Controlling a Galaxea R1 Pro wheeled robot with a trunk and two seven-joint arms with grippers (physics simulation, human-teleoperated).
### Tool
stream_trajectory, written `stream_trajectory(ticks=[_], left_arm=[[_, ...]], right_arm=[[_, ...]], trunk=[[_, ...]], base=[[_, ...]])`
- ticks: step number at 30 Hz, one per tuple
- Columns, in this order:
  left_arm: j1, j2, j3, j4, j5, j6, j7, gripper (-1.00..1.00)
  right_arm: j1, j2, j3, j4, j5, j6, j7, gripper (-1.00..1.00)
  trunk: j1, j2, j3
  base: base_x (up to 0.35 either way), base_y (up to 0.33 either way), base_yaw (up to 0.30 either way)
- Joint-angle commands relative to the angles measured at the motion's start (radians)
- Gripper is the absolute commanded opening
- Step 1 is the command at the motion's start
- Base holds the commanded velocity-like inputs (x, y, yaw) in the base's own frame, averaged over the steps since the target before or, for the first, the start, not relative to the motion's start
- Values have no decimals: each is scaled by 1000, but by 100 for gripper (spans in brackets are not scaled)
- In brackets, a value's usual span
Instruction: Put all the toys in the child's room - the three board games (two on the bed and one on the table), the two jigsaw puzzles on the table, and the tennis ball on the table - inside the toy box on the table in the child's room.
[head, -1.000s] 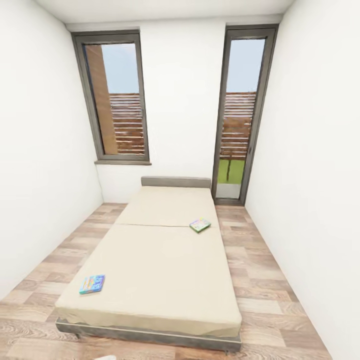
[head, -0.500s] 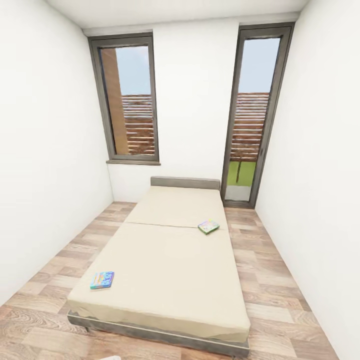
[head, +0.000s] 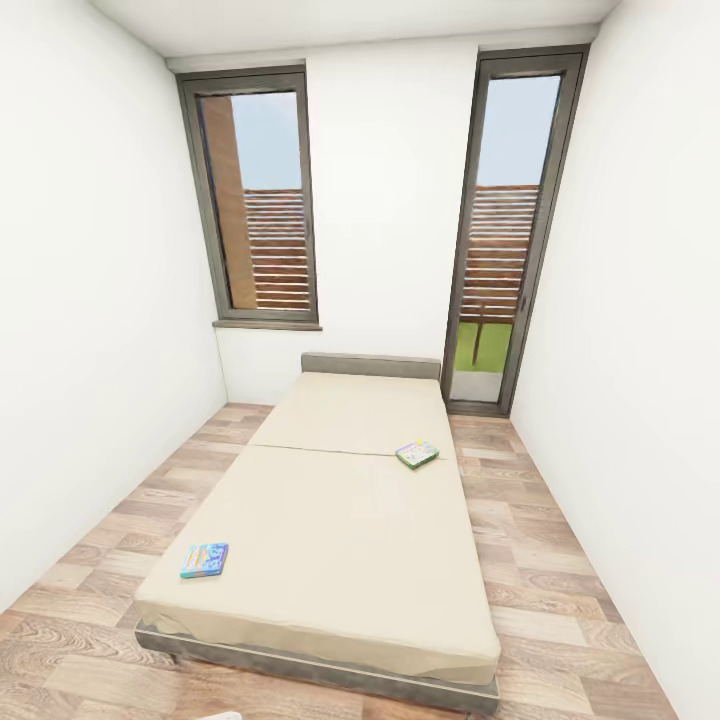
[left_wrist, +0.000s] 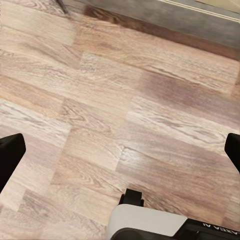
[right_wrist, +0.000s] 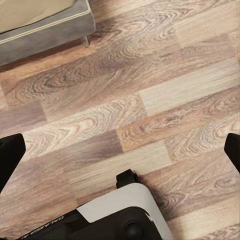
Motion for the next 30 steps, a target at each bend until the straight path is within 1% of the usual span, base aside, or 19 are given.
stream_trajectory(ticks=[1,9,15,21,30], left_arm=[[0,-1,3,0,10,-2,2,100],[0,0,4,0,11,-2,4,100],[0,0,5,1,12,-2,4,100],[0,0,6,0,13,-2,5,100],[0,0,6,1,14,-2,5,100]], right_arm=[[0,0,-1,-2,-4,5,-3,100],[-1,3,-2,-5,-4,7,-3,100],[-1,6,-5,-11,-5,24,-2,100],[-2,14,-5,-12,-4,31,-6,100],[-2,14,-4,-8,-4,33,-11,100]], trunk=[[0,-1,0],[0,-1,0],[0,-1,-1],[0,-1,-9],[0,-1,-23]], base=[[0,0,0],[0,0,0],[0,0,-2],[0,0,-50],[0,0,-76]])
